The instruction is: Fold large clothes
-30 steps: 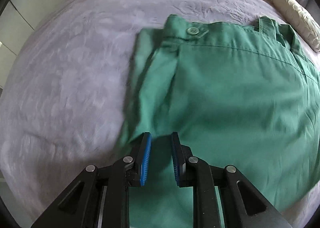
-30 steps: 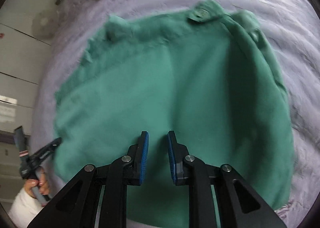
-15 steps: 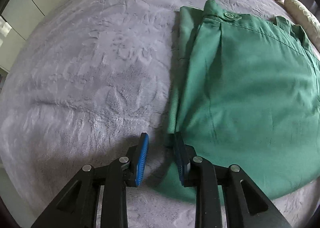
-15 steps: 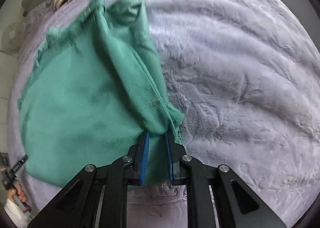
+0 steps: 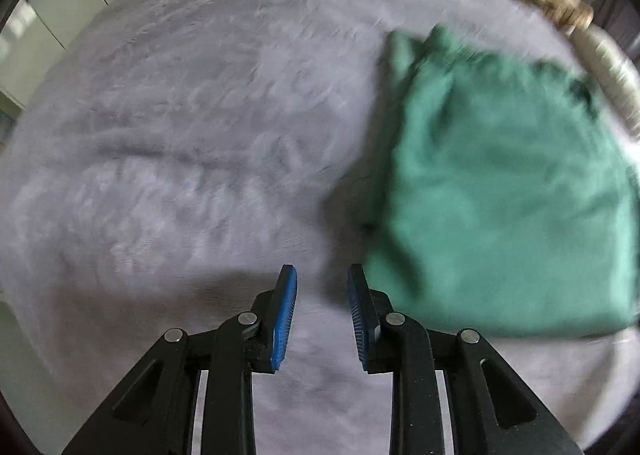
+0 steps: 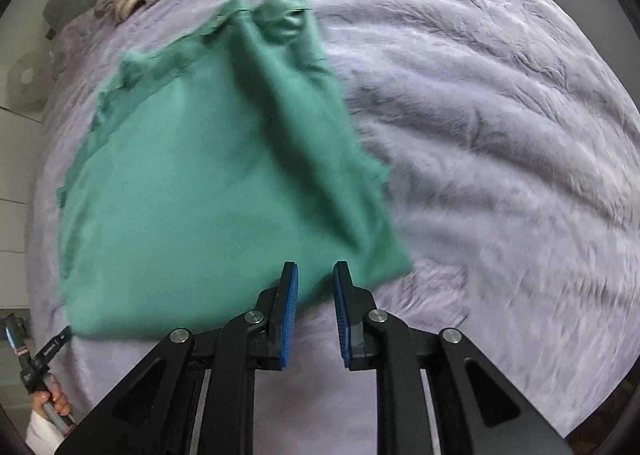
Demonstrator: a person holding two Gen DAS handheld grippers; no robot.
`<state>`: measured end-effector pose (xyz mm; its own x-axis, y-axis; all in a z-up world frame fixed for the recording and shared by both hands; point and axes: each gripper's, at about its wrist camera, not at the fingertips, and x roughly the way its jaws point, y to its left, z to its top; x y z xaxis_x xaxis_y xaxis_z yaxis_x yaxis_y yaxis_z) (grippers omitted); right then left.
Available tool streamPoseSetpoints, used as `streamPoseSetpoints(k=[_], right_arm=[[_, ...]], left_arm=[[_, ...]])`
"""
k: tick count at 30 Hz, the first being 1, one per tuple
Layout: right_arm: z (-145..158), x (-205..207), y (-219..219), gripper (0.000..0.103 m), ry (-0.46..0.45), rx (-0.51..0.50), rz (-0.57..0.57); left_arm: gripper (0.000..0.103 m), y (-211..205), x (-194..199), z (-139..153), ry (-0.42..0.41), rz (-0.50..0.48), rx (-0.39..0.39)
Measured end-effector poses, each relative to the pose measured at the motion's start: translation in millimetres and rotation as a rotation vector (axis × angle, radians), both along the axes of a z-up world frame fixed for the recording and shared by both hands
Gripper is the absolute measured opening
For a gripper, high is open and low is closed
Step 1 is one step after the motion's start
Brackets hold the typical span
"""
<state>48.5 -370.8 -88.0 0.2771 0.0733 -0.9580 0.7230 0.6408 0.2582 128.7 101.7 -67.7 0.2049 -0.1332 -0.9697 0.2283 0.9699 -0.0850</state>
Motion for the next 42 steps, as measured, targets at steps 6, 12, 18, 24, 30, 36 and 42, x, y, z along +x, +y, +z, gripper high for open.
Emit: streamPoseSetpoints(k=[6,12,18,24,30,36,42], right_arm=[[-4.7,14.8,63.5,0.072,-0.114,0.233,0.043],[-46.5,48.2,118.7,0.072,-0.211,0.525,-0.018],[-82.8,91.9,153.8,0.045,-0.230,0.629,-0.103],[-80.5,91.7,164.4,0.012,-0.167,0.564,-0.061],[-90.2,92.6,169.8,0.011,-0.119,0.549,-0.055],[-60.2,98.7,177.3,0.012,-0.073,0.478,0.080],[-37.7,94.5,181.6,0.012,-0.046,0.416,0.141]], left_arm=[[0.096,5.1,7.8,2.6,0.014,-0.026,-0.084],[0.095,18.5,41.4,-31.1,0.075,-0.059,-0.069],[0.016,16.4,49.9,-51.3,0.183,-0.137,-0.180],[0.011,31.2,40.0,-56.6,0.174,-0.149,-0.199],[0.011,36.9,31.1,-54.4,0.159,-0.153,-0.160],[0.011,58.7,14.5,-32.6,0.140,-0.124,-0.105],[0.011,60.0,-8.4,-15.0,0.124,-0.126,-0.038]])
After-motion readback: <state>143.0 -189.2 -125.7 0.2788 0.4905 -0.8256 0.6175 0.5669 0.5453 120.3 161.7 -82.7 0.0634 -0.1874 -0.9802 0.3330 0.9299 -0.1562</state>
